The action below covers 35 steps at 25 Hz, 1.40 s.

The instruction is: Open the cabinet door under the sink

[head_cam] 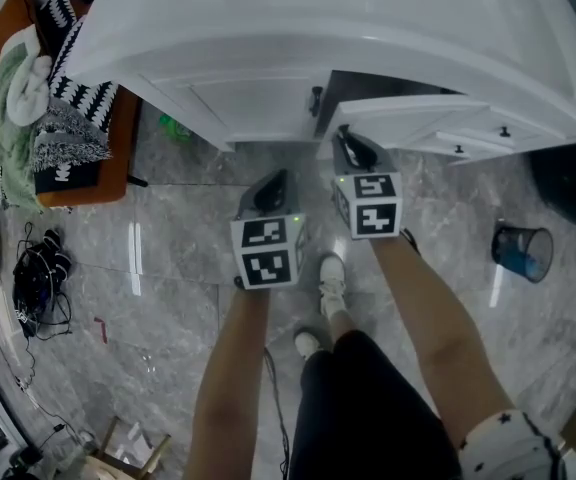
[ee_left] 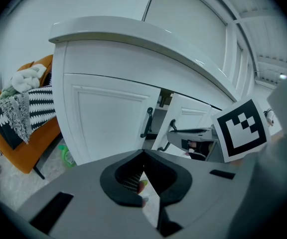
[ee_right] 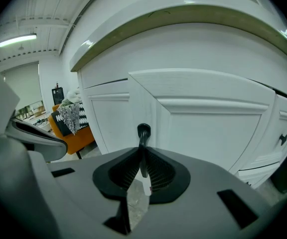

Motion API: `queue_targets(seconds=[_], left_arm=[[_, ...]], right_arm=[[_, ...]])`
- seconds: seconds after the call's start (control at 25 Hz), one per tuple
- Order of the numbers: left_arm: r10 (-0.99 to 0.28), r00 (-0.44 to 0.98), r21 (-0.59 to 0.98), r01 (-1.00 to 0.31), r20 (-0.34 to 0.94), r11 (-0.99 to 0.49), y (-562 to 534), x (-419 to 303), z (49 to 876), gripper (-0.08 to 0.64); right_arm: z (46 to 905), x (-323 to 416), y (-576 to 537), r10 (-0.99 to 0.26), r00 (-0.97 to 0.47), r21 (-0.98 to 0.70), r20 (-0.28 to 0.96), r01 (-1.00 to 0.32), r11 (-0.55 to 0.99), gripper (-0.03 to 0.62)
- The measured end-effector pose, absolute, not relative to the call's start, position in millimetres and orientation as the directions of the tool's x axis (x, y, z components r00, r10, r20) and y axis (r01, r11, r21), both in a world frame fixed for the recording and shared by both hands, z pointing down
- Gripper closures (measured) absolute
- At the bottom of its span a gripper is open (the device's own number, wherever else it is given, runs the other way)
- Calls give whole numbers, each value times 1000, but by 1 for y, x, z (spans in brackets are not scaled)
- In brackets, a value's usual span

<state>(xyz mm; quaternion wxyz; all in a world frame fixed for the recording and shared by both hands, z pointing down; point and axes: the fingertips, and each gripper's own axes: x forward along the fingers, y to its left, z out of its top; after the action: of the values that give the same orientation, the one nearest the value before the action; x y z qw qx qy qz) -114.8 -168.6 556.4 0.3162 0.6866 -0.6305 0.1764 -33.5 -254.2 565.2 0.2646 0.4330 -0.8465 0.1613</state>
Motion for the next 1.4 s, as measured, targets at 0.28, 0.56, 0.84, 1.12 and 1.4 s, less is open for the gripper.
queue_targets(seconds=[0.28,0.56,0.84,1.12,1.4], left_arm=[[-756,152,209,-978,637,-20,-164,-111,554,555],[-757,156,200,-979,635,-34,-161,-110,551,555],[-757,162,194,-980,632,-48,-156,-104,549,555],[-755,166,186,-981,634,-59,-149,-97,547,555],[-753,169,187,-980,636,-62,-141,-90,548,555]], right_arm=[[566,-27,-244,-663,-471,-41,581,-831,555,543],[565,-20,-233,-680,-454,-40,575,-846,531,543],[565,-11,-223,-696,-439,-35,568,-858,512,543],[564,-2,-212,-702,-428,-42,569,-868,495,543],[564,8,-200,-709,-420,-46,566,-875,481,543]])
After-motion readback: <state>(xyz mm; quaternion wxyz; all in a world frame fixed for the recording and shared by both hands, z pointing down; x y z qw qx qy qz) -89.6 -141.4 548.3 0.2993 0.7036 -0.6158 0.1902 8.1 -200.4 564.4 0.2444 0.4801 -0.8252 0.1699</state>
